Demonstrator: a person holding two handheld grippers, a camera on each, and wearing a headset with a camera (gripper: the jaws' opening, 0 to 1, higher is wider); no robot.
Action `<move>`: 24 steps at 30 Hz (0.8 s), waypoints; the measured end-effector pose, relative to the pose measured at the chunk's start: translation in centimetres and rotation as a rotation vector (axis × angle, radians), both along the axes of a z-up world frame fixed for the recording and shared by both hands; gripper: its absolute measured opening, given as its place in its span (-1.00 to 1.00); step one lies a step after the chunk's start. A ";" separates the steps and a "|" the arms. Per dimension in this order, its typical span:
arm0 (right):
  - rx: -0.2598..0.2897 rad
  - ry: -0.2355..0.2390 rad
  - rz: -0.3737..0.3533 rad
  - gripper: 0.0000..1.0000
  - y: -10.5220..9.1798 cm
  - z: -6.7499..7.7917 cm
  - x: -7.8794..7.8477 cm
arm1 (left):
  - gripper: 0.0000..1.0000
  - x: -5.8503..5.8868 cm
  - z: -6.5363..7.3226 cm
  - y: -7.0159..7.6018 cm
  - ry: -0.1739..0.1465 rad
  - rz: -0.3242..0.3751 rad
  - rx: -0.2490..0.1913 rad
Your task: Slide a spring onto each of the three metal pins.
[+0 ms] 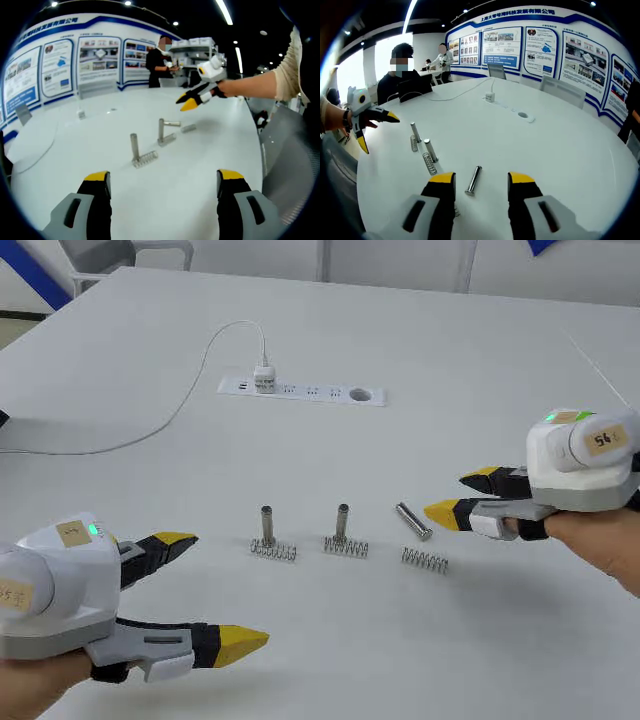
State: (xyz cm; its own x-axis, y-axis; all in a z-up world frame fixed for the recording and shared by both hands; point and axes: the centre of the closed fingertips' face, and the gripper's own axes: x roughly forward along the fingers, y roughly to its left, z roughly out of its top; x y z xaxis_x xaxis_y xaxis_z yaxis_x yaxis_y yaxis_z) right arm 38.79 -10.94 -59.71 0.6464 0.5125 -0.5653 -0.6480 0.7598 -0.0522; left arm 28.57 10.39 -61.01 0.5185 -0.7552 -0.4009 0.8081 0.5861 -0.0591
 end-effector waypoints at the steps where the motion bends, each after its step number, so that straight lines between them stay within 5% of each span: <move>1: -0.002 0.000 0.002 -0.16 0.2 -0.1 0.1 | 0.77 0.0 0.0 0.0 0.001 0.000 0.000; 24: -0.080 0.117 -0.072 -0.57 1.9 -3.3 2.4 | 0.71 -0.2 -0.4 0.0 0.018 0.004 -0.001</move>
State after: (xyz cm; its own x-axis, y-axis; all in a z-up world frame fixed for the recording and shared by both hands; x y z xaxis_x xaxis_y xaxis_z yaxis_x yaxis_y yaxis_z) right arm 41.14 -9.00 -62.97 0.6075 0.4174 -0.6758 -0.5971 0.8011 -0.0420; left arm 28.41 10.43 -61.39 0.5142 -0.7536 -0.4094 0.8045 0.5893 -0.0742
